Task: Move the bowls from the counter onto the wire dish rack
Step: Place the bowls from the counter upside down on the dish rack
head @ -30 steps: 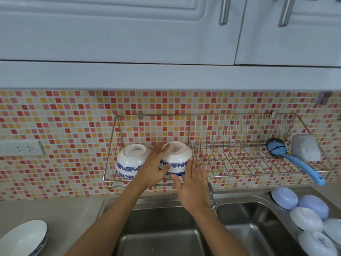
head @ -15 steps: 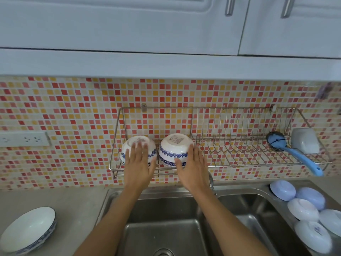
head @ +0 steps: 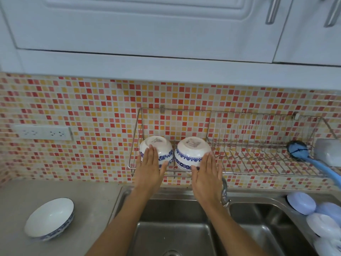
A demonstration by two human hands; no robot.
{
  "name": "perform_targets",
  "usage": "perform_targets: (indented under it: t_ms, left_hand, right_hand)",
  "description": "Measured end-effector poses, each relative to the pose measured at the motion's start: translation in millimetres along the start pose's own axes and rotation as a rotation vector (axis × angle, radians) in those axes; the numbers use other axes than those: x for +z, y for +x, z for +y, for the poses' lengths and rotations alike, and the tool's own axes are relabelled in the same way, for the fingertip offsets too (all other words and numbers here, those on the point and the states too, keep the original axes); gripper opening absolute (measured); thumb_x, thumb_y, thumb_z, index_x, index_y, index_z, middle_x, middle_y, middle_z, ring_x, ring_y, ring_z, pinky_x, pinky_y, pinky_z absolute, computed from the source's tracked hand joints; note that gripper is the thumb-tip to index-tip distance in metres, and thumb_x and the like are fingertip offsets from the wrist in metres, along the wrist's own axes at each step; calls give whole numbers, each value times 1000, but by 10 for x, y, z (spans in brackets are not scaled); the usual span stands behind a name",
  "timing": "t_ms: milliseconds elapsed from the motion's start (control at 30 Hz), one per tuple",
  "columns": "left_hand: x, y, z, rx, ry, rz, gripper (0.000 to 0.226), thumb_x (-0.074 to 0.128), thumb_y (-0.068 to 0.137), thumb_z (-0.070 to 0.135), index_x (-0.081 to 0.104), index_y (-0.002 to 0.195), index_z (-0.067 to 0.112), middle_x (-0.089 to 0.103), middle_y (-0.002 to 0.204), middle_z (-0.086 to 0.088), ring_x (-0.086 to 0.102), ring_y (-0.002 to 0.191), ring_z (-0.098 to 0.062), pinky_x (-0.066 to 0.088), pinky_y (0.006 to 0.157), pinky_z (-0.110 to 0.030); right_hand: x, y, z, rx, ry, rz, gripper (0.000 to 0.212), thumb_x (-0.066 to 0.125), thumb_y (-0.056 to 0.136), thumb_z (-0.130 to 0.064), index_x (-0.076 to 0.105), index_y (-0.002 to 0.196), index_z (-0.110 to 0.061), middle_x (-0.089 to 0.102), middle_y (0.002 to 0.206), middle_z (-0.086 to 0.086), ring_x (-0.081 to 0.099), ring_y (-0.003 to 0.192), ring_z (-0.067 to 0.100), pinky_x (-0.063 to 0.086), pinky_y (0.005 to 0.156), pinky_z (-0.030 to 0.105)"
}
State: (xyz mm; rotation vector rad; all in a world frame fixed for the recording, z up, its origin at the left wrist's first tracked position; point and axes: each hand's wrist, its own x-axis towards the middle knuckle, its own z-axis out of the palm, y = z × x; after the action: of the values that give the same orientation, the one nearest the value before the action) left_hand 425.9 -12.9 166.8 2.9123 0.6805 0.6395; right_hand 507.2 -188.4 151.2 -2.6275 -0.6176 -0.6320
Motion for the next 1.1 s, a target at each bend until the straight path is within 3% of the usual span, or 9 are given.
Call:
perform_targets:
  t_ms: [133,267,333,467,600,667,767,967,1100]
  left_hand:
    - [-3,-123,-64,61,4,-27,77,-13,85,61,-11,148,18,-13,156,-1,-5,147,-22,-14,113,-39]
    - [125,-426,-215,126,34,35,67,18,98,55,10,152,16,14,158,-6,18,145,-27,12,117,-50]
    - [166,-604,-304,181,-19,42,68,20,98,56,7,152,17,9,160,-7,10,147,-25,9,120,-45]
    - [60,-855,-759,211,-71,4,71,12,96,61,-1,152,19,-5,161,-4,-12,147,-16,-5,118,-38]
    - [7,-1097,-1727,-99,-156,-88,82,-11,81,72,-15,149,25,-21,157,-2,-21,145,-21,-8,119,-42]
    - [3,-1198,-2174,-244,-137,-126,81,4,86,69,-2,152,21,-10,160,-6,-9,147,-26,-2,119,-45]
    - [57,-1412,-2919,-420,-120,-123,66,32,96,50,16,151,15,9,159,-13,9,147,-30,10,117,-50]
    - [186,-1661,-3756,-882,-466,-170,72,45,96,41,13,150,5,12,156,-23,23,140,-40,23,111,-47]
    - [318,-1641,-4043,-985,-641,-217,70,49,96,34,18,146,-3,30,149,-27,32,136,-39,29,109,-44]
  right_hand:
    - [101,-267,-31,-10,21,28,66,16,100,-51,11,152,-11,10,160,8,9,148,29,6,121,47]
    - [204,-607,-233,18,152,-44,73,16,98,-57,-4,153,-13,-17,161,6,-10,149,27,29,112,41]
    - [330,-759,-391,28,212,-91,75,16,95,-59,-6,153,-17,-24,160,4,0,149,28,48,99,39]
    - [734,-1100,-877,-8,203,-218,75,22,94,-60,11,154,-16,-4,162,13,21,145,33,44,101,45]
    - [1036,-1362,-1530,-50,277,-402,65,36,96,-52,25,150,-17,9,162,11,28,144,31,36,110,41]
    - [1083,-1393,-1789,-59,355,-520,60,43,97,-45,30,148,-18,31,155,9,42,135,26,42,106,38]
    - [1211,-1429,-2332,-64,371,-680,48,49,95,-40,43,137,-17,66,117,9,63,106,28,52,86,36]
    - [1606,-1454,-3264,151,442,-910,63,50,89,-56,40,140,-19,58,130,15,56,118,34,47,96,37]
    - [1868,-1466,-3680,281,518,-970,71,53,81,-63,43,132,-14,57,127,12,64,102,35,54,88,43]
